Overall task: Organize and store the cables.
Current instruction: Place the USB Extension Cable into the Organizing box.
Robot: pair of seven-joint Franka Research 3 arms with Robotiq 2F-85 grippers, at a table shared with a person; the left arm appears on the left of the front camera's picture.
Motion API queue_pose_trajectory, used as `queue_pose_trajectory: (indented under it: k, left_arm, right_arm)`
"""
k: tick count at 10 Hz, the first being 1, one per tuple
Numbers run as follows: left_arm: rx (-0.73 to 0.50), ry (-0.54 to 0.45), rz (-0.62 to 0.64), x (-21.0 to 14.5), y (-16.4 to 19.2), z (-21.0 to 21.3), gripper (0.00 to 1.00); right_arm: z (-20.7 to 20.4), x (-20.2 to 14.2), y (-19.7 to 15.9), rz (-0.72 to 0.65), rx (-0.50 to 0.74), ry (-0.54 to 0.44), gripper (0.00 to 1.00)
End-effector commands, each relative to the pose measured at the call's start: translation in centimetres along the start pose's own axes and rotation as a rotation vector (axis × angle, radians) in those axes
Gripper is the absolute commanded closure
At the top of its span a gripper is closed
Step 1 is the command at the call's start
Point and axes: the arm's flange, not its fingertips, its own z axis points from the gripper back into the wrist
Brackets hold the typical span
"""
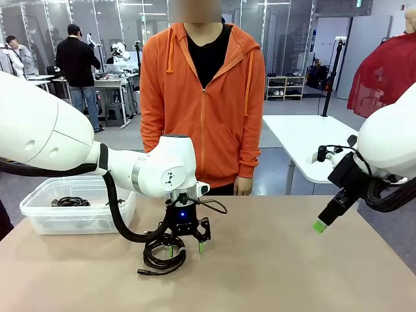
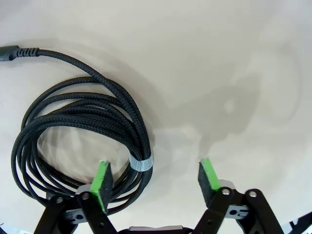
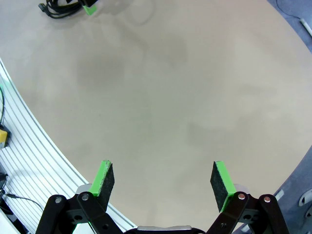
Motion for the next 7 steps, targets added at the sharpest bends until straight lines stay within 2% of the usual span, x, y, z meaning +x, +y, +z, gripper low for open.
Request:
queue_pose_trajectory:
  k: [1, 3, 4, 6, 7]
  left_arm:
    - [0.032, -0.047, 0.027, -0.30, -0.16, -0.34, 1.00]
    - [0.050, -0.043, 0.027, -0.29, -0.25, -0.58, 1.00]
    - [0.054, -0.047, 0.023, -0.43, -0.27, -0.40, 0.82]
    - [0.061, -0.053, 0.024, -0.62, -0.21, 0.07, 1.00]
    - [0.064, -0.050, 0.025, -0.63, -0.24, 0.16, 1.00]
  right_arm:
    - [0.20, -0.05, -0.09, -0.010, -0.013, 0.007, 0.00]
    - [0.20, -0.05, -0.09, -0.010, -0.013, 0.007, 0.00]
    - [0.20, -0.05, -0.09, -0.010, -0.013, 0.007, 0.00]
    - [0.20, -0.05, -0.09, -0.010, -0.013, 0.007, 0.00]
    - [0.20, -0.05, -0.09, -0.010, -0.013, 0.007, 0.00]
